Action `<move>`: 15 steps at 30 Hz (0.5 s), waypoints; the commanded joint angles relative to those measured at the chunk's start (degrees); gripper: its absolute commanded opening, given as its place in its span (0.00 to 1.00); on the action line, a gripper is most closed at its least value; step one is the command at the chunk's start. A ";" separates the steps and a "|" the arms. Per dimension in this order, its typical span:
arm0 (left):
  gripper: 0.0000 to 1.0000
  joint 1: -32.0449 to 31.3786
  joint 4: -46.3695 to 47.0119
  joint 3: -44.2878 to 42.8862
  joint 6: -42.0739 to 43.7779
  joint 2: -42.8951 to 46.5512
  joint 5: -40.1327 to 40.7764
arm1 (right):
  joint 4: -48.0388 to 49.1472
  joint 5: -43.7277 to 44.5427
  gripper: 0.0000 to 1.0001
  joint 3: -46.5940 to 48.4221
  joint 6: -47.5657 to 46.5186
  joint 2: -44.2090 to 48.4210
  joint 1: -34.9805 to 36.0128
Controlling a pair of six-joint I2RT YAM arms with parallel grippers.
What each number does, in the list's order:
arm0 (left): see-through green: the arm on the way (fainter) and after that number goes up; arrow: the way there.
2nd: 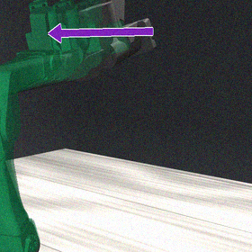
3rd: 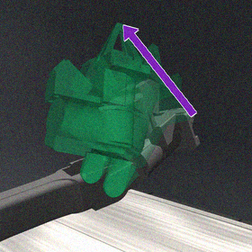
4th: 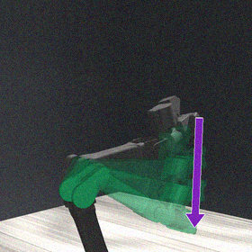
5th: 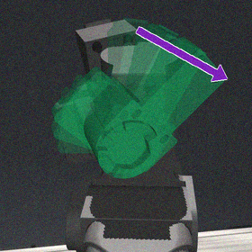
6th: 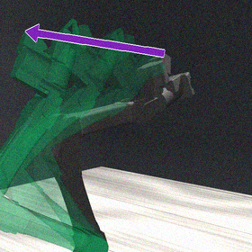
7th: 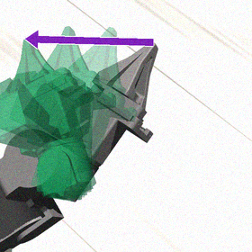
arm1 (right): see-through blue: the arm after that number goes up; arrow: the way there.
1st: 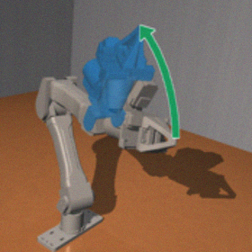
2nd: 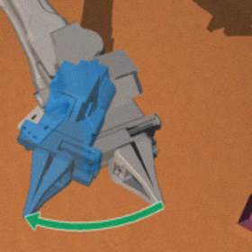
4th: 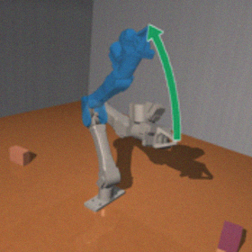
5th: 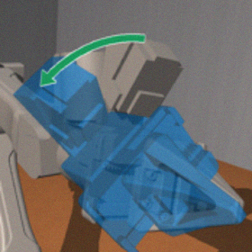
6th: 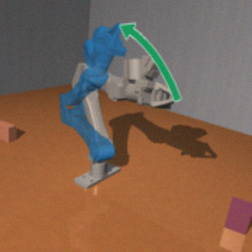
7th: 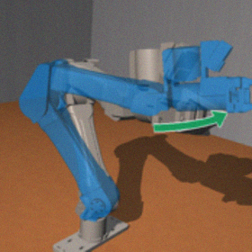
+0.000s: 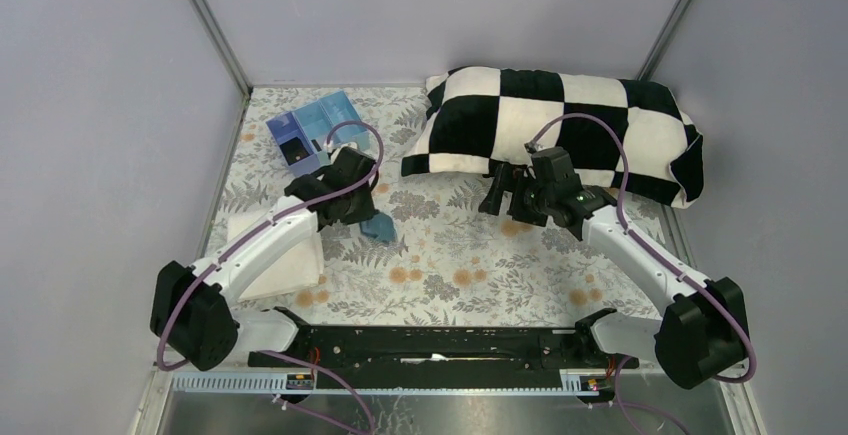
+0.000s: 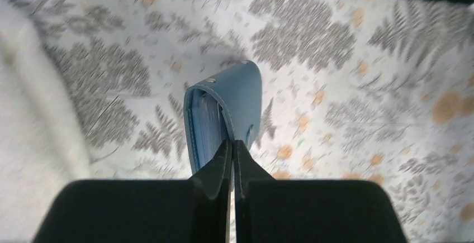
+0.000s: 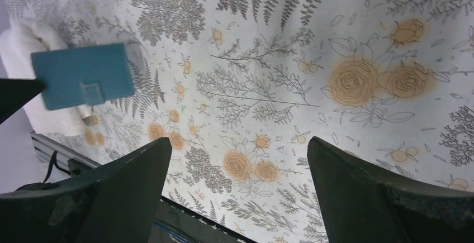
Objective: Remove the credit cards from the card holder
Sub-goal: Pick up the card holder from the center of the board, then place the card holder at the center of the board.
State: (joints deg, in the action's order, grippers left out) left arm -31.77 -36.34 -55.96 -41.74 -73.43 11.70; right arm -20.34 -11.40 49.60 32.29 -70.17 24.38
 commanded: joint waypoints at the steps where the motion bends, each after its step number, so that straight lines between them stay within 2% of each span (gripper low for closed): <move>1: 0.00 -0.35 -18.36 -7.77 2.00 3.05 1.62 | -0.45 2.60 1.00 -2.40 -1.24 2.97 0.38; 4: 0.00 -1.35 -25.52 -11.77 1.40 2.30 5.15 | -0.33 2.75 1.00 -3.70 -0.67 3.52 0.40; 8: 0.00 -2.00 -30.48 -13.91 0.74 -0.23 12.24 | -0.15 2.10 1.00 -4.37 -0.14 3.68 0.40; 12: 0.00 -3.69 -29.43 -13.34 -0.44 -4.86 13.00 | -1.05 4.43 1.00 -4.32 0.17 4.43 0.40; 15: 0.00 -6.02 -24.03 -11.61 -1.97 -8.52 11.52 | -1.82 7.65 1.00 -3.95 -0.06 5.23 0.34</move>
State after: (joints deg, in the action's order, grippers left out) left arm -35.16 -64.14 -67.85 -41.65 -77.84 21.50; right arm -21.41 -8.38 45.32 32.08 -67.16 24.38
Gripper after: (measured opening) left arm 0.008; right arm 0.994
